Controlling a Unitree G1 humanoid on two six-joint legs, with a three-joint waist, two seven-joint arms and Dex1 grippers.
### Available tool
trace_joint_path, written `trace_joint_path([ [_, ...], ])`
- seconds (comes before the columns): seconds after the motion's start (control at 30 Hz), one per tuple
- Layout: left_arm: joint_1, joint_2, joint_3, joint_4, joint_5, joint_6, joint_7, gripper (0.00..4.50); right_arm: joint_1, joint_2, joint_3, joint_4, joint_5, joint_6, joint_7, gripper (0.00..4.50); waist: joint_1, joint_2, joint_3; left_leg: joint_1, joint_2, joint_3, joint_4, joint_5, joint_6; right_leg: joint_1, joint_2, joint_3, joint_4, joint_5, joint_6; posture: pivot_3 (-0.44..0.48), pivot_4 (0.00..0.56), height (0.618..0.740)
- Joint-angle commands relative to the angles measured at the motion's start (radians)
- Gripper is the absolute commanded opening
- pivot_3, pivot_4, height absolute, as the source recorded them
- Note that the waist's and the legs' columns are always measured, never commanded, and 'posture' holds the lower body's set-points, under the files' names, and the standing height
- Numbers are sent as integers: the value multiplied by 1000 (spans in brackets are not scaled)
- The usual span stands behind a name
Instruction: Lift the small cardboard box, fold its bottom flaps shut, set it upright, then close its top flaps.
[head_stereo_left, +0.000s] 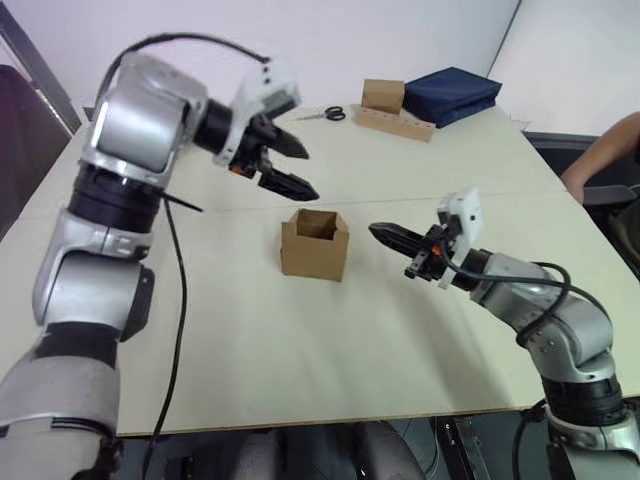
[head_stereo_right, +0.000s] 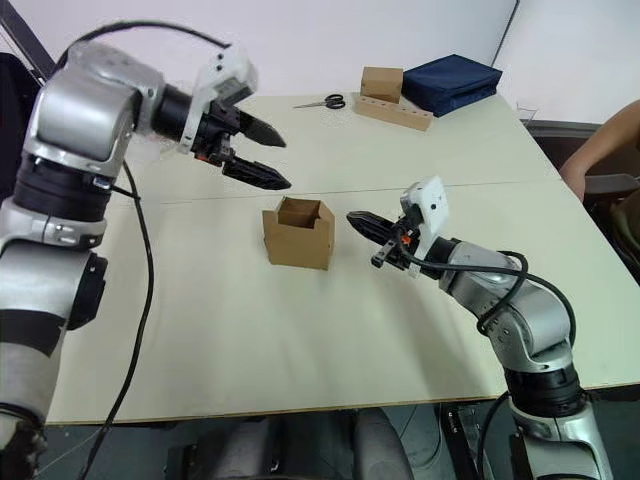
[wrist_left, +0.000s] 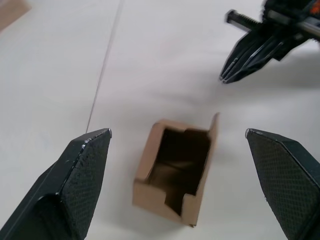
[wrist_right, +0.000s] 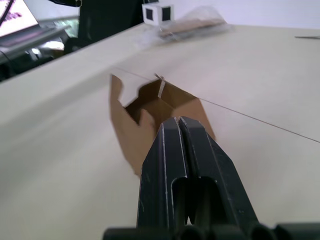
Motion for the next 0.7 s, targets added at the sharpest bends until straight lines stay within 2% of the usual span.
trace_joint_path([
  [0.03,68,3,116,-39,-36,1,147,4433,-47,22,40,79,-127,-68,-26,0,1,0,0,-1,0,0,0,0,0,0,0,0,0,0,0,0,150,740],
  [0.17,202,-10,174,-54,-34,-83,296,4433,-66,62,77,122,-192,-73,-46,0,2,0,0,-1,0,0,1,0,0,-1,-1,0,-1,0,0,0,150,740],
  [0.33,343,-47,225,-66,-61,-155,409,4433,-59,96,123,130,-265,-67,-56,0,3,0,0,-2,0,0,0,1,-2,-2,-1,0,1,0,0,0,150,740],
  [0.7,545,-135,189,-23,-38,-324,576,4433,-43,152,186,165,-378,-48,-81,0,1,0,0,-1,0,0,1,1,-2,-2,-1,0,1,0,0,0,150,740],
])
